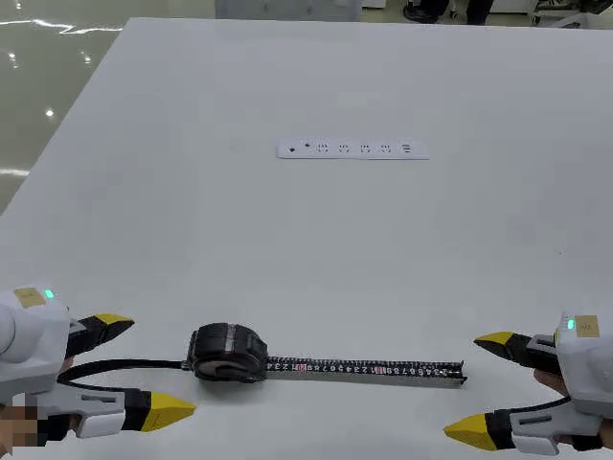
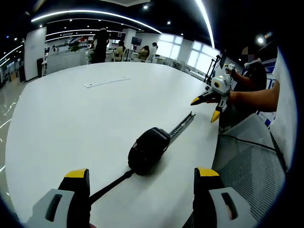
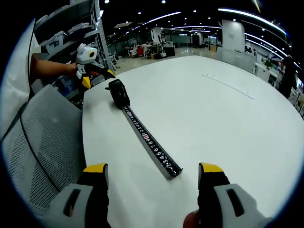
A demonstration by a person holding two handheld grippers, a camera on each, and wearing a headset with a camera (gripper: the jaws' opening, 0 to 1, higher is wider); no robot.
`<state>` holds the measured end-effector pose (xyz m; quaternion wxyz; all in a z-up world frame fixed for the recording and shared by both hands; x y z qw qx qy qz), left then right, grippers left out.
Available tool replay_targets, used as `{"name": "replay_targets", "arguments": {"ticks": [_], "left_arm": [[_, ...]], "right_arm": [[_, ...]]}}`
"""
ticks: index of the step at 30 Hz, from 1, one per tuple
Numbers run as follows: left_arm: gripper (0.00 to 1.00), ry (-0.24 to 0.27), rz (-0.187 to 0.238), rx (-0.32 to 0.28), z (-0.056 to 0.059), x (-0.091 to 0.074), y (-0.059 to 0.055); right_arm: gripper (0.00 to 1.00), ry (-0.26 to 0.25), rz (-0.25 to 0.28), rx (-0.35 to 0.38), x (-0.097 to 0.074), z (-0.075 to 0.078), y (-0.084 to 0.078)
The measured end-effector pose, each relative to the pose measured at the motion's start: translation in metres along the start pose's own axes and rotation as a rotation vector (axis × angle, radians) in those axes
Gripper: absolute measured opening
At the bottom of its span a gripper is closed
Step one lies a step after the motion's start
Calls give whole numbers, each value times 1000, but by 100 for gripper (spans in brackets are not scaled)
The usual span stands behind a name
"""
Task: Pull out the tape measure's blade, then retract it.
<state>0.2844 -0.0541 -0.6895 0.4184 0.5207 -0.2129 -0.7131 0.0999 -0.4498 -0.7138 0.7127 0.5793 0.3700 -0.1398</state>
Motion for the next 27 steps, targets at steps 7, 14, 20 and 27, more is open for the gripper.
{"name": "replay_targets", "arguments": {"ticks": [7,14,20,27], "left_arm": [[88,26,10,-23,4,-11,-9],[89,47,13,-43,7,-21,-17],[91,70,42,-60,10,-25,-20],[91,95,58,-62,16,-28,-26]], "right_arm": [[82,-22,5,26,-7,-3,-1],[83,-44,10,54,-14,-6,-6],[84,-66,19,79,-19,-8,-7],[85,-92,31,91,-24,-13,-9]]}}
Point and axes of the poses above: the centre of the closed fingertips' face, and the gripper's own axes: x roughly forward along the fingers, z roughly to its right, y roughly out of its top, the point moved 9 cm from there along -x, roughly backward along the fingers, and after that the axes turned 15 degrees about -y, right-handed, at the moved point
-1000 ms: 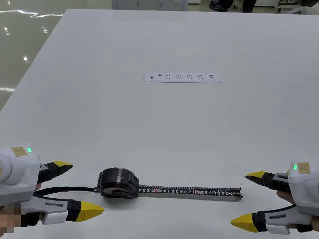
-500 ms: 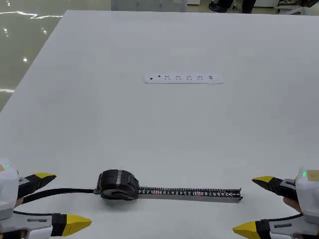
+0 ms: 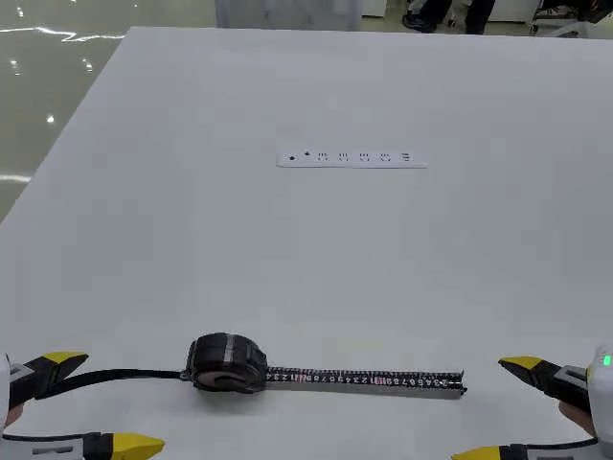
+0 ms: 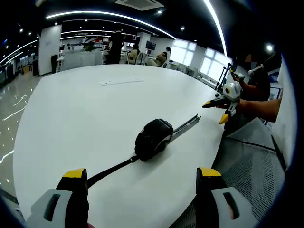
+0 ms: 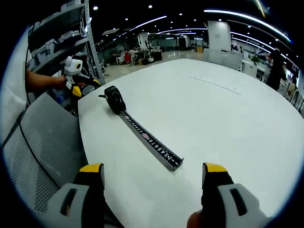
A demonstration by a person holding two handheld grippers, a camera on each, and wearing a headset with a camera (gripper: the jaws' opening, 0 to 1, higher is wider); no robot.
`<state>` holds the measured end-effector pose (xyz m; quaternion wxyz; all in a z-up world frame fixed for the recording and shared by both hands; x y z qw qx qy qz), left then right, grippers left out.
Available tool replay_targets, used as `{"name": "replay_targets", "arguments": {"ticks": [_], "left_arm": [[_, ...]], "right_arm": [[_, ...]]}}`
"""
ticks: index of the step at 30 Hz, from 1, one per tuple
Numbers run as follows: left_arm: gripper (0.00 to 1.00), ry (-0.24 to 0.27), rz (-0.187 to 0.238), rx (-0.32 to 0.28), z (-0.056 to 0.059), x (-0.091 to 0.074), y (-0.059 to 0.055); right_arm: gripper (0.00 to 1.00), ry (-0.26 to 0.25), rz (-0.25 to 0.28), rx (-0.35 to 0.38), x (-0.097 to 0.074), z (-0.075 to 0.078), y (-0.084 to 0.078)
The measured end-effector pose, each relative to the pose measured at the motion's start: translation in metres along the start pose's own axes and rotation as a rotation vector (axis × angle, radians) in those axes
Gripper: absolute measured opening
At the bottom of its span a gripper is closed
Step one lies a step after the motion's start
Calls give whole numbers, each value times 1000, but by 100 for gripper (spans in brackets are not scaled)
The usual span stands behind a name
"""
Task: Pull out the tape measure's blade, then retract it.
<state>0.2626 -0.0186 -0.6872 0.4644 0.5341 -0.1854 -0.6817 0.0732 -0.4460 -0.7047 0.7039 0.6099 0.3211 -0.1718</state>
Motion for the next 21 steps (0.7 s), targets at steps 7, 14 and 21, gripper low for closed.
{"name": "replay_targets", "arguments": {"ticks": [7,14,21], "left_arm": [[92,17,12,-17,3,-4,-7],[92,37,49,-25,5,-11,-9],[92,54,88,-25,5,-21,-9]], "right_arm": [[86,-20,6,14,-5,-1,-4],[86,-33,16,34,-8,0,-8],[86,-40,26,49,-9,-2,-8]]}}
Point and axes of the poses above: the centre of the closed fingertips' face, and the gripper's own axes: x roughly forward along the fingers, z roughly to its right, y roughly out of its top, the point moved 9 cm from there along -x, roughly backward along the fingers, and after that the axes turned 15 degrees about -y, right-handed, at the moved point
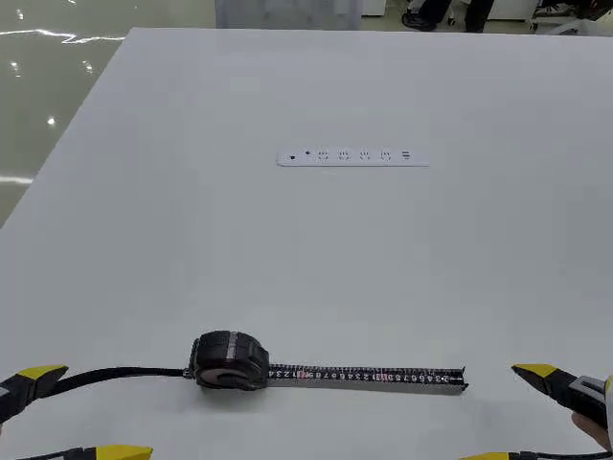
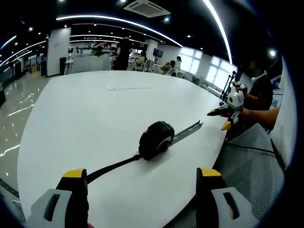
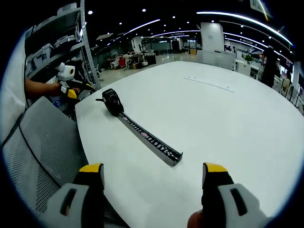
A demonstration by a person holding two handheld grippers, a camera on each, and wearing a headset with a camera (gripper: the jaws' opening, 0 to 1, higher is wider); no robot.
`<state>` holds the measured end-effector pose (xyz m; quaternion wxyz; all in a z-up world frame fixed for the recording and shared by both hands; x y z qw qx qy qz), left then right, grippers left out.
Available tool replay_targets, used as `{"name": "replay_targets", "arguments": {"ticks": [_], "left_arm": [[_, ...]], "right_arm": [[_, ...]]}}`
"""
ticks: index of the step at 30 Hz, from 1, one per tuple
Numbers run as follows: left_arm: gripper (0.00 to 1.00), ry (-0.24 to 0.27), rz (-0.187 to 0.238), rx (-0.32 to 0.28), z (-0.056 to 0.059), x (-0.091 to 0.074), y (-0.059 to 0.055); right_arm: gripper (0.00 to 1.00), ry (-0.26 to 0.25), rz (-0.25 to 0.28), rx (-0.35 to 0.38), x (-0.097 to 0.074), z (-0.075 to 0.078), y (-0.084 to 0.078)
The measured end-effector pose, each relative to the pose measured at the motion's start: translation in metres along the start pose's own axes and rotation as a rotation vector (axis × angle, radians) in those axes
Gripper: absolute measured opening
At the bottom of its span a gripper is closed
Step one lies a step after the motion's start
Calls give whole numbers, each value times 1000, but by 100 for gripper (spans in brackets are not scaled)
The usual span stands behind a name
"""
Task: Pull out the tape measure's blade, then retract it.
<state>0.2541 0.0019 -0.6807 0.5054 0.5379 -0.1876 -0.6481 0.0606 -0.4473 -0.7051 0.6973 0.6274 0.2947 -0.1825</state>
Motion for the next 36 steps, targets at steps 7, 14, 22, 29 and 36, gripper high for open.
{"name": "replay_targets", "arguments": {"ticks": [7,14,22,29,36], "left_arm": [[92,0,22,6,3,-1,1],[92,-17,16,4,6,3,-1],[92,-18,16,11,6,4,3],[92,-22,7,8,7,3,2],[92,-24,6,5,6,2,2]], "right_arm": [[86,-10,3,6,-4,1,-3],[86,-13,-4,7,-7,1,-7],[86,-7,-5,1,-6,-1,-7],[86,-8,-4,3,-7,-2,-8],[83,3,0,4,-7,-2,-8]]}}
Point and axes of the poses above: the centre of the closed fingertips' face, and the gripper's own axes: x roughly forward along the fingers, z roughly to its right, y roughly out of its top, the point moved 9 cm from there along -x, roughly backward along the fingers, and after that the axes turned 15 degrees about -y, right-handed, at the moved point
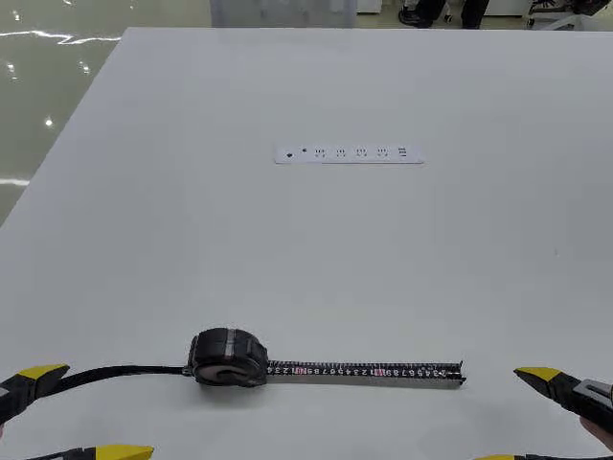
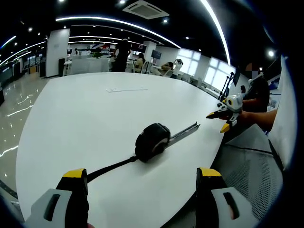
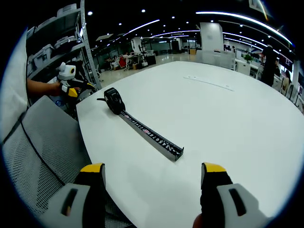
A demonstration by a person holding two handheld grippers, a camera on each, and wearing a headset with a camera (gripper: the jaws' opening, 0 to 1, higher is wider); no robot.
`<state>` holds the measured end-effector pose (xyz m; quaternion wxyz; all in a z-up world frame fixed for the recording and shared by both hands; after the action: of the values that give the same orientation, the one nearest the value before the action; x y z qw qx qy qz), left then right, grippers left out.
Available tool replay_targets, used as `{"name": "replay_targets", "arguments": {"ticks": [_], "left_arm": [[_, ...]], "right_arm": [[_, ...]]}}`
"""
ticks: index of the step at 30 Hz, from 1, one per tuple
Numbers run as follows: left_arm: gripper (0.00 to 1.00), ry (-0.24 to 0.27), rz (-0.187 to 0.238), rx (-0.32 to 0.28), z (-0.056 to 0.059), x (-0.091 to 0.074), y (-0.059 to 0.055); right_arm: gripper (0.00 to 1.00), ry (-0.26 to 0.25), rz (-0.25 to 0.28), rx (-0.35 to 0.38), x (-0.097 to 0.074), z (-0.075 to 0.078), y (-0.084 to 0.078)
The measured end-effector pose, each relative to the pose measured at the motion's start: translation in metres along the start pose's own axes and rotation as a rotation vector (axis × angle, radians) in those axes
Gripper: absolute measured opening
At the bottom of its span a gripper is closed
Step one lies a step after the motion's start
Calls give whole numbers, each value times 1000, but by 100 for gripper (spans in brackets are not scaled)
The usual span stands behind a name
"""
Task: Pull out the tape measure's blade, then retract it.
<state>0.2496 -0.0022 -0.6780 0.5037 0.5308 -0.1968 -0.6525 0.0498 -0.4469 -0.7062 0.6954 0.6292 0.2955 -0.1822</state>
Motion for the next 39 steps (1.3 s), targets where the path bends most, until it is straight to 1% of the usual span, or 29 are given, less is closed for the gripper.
{"name": "replay_targets", "arguments": {"ticks": [19,29,33,35,39], "left_arm": [[92,-5,13,-10,2,4,5],[92,-23,19,-14,8,14,11],[92,-34,15,-18,12,20,13],[93,-45,26,-29,14,23,15],[92,-41,25,-24,15,29,19]], "right_arm": [[85,-1,6,-4,2,1,4],[85,2,16,-8,2,0,5],[85,0,18,-8,2,1,5],[85,1,20,-3,1,0,5],[86,0,21,-1,1,0,5]]}}
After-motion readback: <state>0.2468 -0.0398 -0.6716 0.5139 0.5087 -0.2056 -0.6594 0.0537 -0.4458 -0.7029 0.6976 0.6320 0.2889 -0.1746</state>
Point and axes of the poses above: the centre of the closed fingertips' face, and the gripper's own axes: x roughly forward along the fingers, z roughly to its right, y roughly out of its top, the point moved 9 cm from there along -x, roughly backward along the fingers, and after that the axes turned 15 degrees about -y, right-handed, at the moved point
